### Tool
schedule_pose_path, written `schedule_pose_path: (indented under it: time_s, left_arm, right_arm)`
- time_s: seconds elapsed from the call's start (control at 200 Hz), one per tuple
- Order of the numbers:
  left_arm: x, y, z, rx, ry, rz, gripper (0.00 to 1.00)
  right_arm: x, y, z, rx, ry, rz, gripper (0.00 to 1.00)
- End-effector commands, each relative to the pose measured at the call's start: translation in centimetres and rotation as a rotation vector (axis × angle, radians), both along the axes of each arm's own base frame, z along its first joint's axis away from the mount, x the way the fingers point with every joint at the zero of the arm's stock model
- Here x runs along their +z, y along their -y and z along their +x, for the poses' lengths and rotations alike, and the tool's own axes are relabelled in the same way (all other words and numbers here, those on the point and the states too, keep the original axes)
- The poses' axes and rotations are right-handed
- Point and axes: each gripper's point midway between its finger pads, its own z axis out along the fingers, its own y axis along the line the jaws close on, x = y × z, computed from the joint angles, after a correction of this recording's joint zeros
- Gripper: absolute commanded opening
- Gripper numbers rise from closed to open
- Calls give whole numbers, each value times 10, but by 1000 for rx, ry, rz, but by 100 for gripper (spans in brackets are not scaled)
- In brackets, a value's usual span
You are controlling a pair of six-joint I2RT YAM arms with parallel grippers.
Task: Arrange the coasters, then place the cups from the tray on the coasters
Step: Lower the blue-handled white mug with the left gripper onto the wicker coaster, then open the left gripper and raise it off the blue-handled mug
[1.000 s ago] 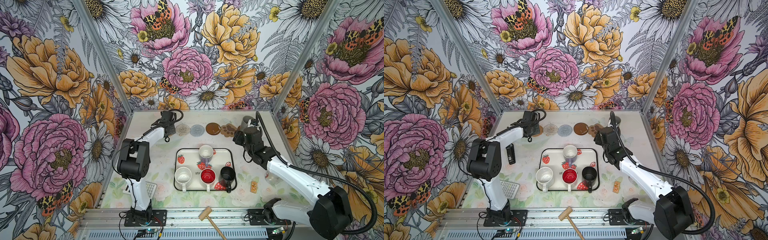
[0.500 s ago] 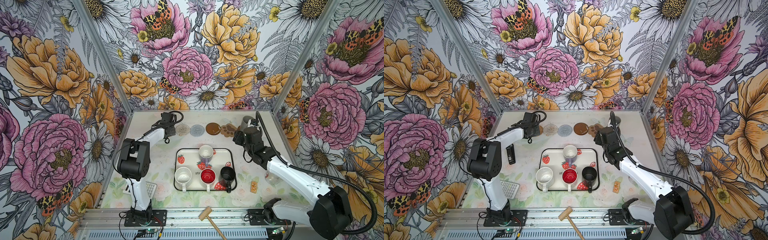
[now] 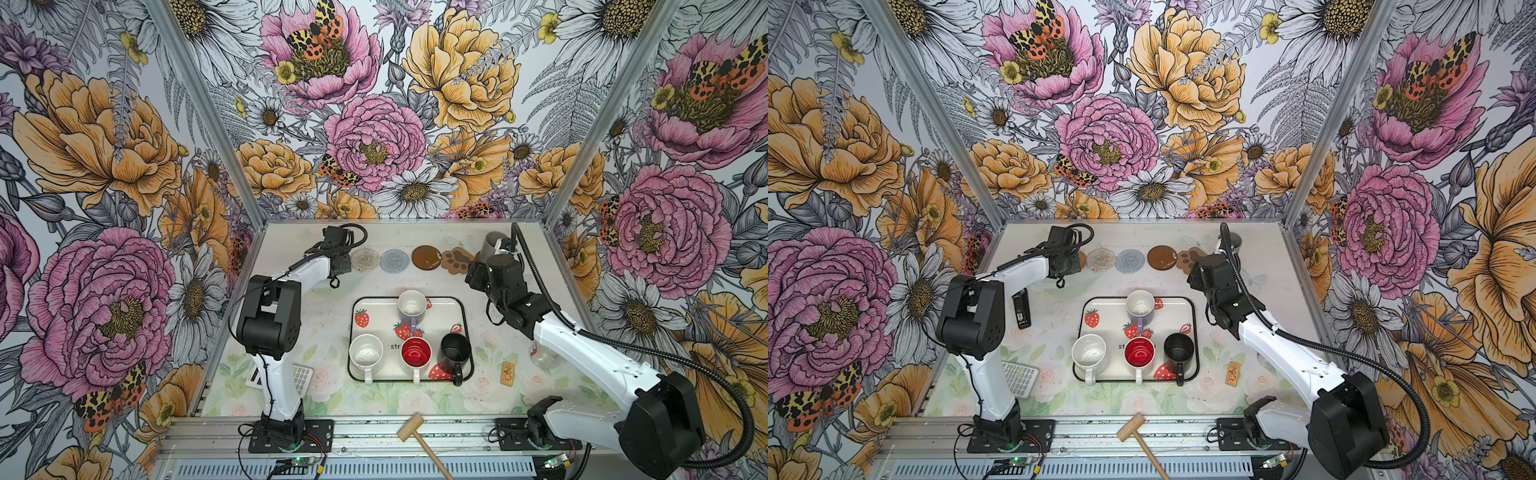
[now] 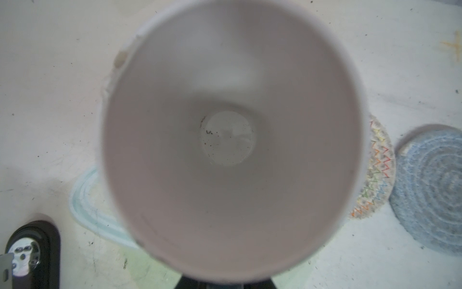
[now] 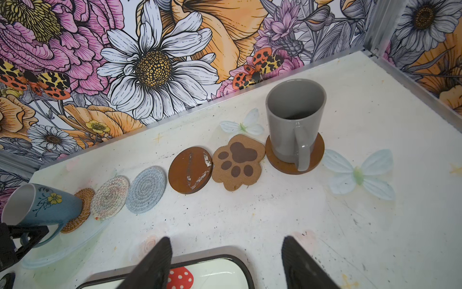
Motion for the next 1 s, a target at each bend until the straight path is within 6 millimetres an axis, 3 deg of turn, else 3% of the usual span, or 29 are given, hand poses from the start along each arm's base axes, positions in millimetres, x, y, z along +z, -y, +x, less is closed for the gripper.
schedule_pose_path:
  time_s: [0.0, 0.145, 0.37, 0.701, 0.776, 0.796, 0.996]
  left_arm:
    - [5, 4, 9, -17, 44, -14, 0]
    - [4, 3, 5, -13, 39, -18, 0]
    - [9, 1, 0, -6, 37, -11, 21]
    - [26, -3, -6, 0, 54, 2, 61]
    - [31, -2, -9, -1, 58, 6, 64]
    - [48, -2, -11, -2, 93, 0, 64]
    - [95, 7, -23, -18, 192, -19, 68]
  right_arm:
    - [18, -2, 7, 1, 43, 23, 72]
    - [18, -2, 5, 3, 44, 26, 72]
    - [20, 0, 1, 0, 54, 34, 72]
    - [27, -2, -3, 18, 66, 56, 71]
    - [33, -5, -4, 31, 78, 70, 71]
    - [34, -6, -5, 36, 81, 74, 71]
    - [47, -26, -11, 110, 99, 90, 70]
